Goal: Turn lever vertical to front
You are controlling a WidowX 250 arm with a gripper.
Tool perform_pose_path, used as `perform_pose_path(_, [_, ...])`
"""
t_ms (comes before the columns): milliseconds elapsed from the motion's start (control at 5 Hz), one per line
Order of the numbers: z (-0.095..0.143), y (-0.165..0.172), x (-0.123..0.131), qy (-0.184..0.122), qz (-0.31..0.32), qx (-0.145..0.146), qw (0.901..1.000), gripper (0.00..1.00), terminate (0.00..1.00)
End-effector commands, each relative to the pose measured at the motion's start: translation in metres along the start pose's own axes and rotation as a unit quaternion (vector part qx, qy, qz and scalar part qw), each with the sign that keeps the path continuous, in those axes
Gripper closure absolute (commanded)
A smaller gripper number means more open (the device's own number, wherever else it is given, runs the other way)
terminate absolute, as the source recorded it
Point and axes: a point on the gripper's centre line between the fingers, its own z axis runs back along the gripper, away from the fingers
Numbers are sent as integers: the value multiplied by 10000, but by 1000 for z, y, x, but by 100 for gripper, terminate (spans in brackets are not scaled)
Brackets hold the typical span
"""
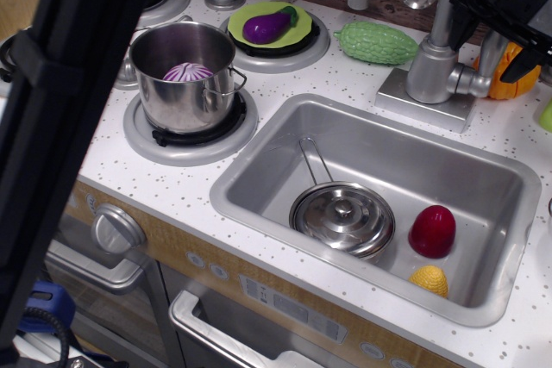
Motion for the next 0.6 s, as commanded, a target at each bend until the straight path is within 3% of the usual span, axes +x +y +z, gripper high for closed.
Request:
perform_pose_path(0, [34, 16, 26, -500, 114, -116, 9986, 0, 0])
perform_pose_path(200, [35, 16, 30, -517, 85, -159, 9985, 0, 0])
perform_pose_path(400, [32, 17, 31, -569, 164, -171, 9981, 100, 0])
